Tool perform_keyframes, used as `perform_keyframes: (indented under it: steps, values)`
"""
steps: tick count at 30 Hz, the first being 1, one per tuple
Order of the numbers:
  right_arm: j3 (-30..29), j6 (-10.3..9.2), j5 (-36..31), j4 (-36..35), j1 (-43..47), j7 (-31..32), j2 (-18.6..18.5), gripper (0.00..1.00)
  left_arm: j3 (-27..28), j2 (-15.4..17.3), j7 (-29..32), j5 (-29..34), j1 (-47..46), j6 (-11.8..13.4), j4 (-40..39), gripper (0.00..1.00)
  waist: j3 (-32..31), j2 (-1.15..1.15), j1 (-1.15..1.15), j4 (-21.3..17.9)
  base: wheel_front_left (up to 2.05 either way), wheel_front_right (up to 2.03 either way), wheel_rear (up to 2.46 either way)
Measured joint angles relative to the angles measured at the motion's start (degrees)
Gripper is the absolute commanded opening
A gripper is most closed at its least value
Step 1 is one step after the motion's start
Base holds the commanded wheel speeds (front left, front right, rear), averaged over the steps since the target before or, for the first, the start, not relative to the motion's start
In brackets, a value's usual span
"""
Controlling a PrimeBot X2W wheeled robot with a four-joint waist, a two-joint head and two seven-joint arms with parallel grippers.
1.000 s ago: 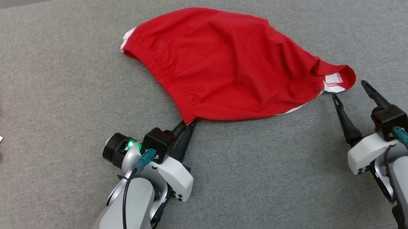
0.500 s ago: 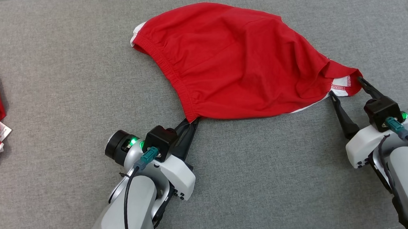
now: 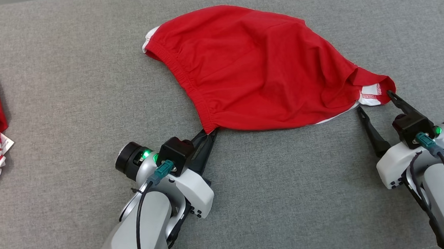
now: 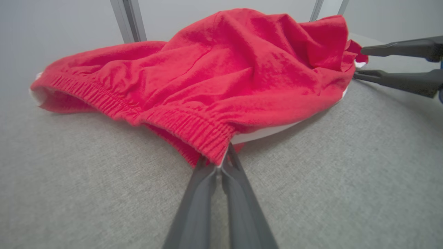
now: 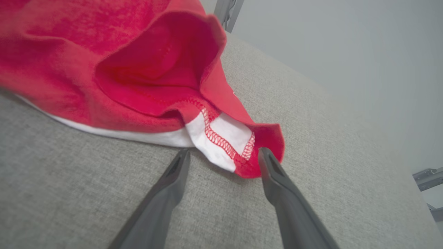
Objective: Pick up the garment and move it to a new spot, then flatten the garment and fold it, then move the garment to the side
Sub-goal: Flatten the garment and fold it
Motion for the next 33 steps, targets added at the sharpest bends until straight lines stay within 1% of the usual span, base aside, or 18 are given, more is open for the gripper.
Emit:
perform_keyframes:
  steps: [6,7,8,9,10,11,12,13,14,15,21,24,26,29,31,33]
  values:
    - [0.1,0.01,0.0,1.0,-1.1,0.0,0.0,1.00,-0.2,0.0,0.0,-0.2,0.0,0.0,0.0,0.00,0.3,0.00,0.00,0.4,0.00,0.00,0.00]
    - [0.1,0.01,0.0,1.1,-1.4,0.0,0.0,0.99,-0.2,0.0,0.0,-0.2,0.0,0.0,-0.1,0.00,0.4,0.00,0.00,0.5,0.00,0.00,0.00]
    - [0.1,0.01,0.1,1.3,-1.6,0.0,-0.1,0.94,-0.2,-0.1,0.0,-0.3,0.0,0.0,-0.1,0.00,0.5,0.00,0.00,0.5,0.00,0.00,0.00]
    - [0.1,0.01,0.1,1.4,-1.7,0.0,-0.1,0.85,-0.2,-0.1,0.0,-0.3,0.0,0.0,0.0,0.00,0.6,0.00,0.00,0.6,0.00,0.00,0.00]
    - [0.1,0.01,0.1,1.5,-1.9,0.0,-0.1,0.63,-0.2,-0.1,0.0,-0.3,0.0,0.0,-0.1,0.00,0.6,0.00,0.00,0.7,0.00,0.00,0.00]
    - [0.1,0.01,0.2,1.5,-2.1,0.0,-0.2,0.45,-0.2,-0.1,0.0,-0.3,0.0,0.0,-0.1,0.00,0.7,0.00,0.00,0.8,0.00,0.00,0.00]
    - [0.1,0.01,0.2,1.5,-2.3,0.0,-0.2,0.45,-0.2,-0.1,0.0,-0.3,0.0,0.0,0.0,0.00,0.7,0.00,0.00,0.8,0.00,0.00,0.00]
    - [0.1,0.01,0.2,1.5,-2.4,0.0,-0.2,0.38,-0.2,-0.1,0.0,-0.3,0.0,0.0,0.0,0.00,0.8,0.00,0.00,0.9,0.00,0.00,0.00]
    - [0.1,0.01,0.5,1.5,-2.4,0.0,-0.1,0.17,-0.1,-0.1,0.0,-0.3,0.0,0.0,0.0,0.00,0.7,0.00,0.00,0.9,0.00,0.00,0.00]
    - [0.1,0.01,0.8,1.6,-2.4,0.0,-0.1,0.00,0.0,-0.1,0.0,-0.3,0.0,0.0,0.0,0.00,0.7,0.00,0.00,0.9,0.00,0.00,0.00]
    - [0.4,0.01,1.4,1.9,-2.4,0.0,-0.2,0.00,0.2,-0.1,0.0,-0.3,0.0,0.0,0.3,0.00,0.3,0.00,0.00,0.8,0.00,0.00,0.00]
    - [0.8,0.01,3.0,1.9,-2.4,0.0,-0.3,0.00,0.5,-0.1,0.0,-0.2,0.0,0.0,0.5,0.00,0.0,0.00,0.00,0.7,0.00,0.00,0.00]
    - [1.6,0.01,5.6,1.9,-2.4,0.0,-0.3,0.00,0.8,0.0,0.0,0.2,0.0,0.0,0.8,0.00,-0.3,0.00,0.00,0.5,0.00,0.00,0.00]
    - [4.4,0.01,9.7,1.5,-2.3,0.9,-0.9,0.00,1.3,0.1,0.0,0.5,0.3,0.0,1.2,0.00,-0.9,0.00,0.00,0.3,0.00,0.00,0.00]
    - [7.0,0.00,13.8,0.2,-2.1,2.3,-1.9,0.00,1.6,0.2,0.0,0.6,0.5,0.0,1.3,0.00,-1.5,0.00,0.00,0.1,0.00,0.00,0.00]
    - [10.4,0.01,19.5,-1.9,-1.6,4.4,-2.9,0.00,1.9,0.3,0.0,0.7,1.0,0.0,1.4,0.00,-2.1,0.00,0.00,0.0,0.00,0.00,0.00]
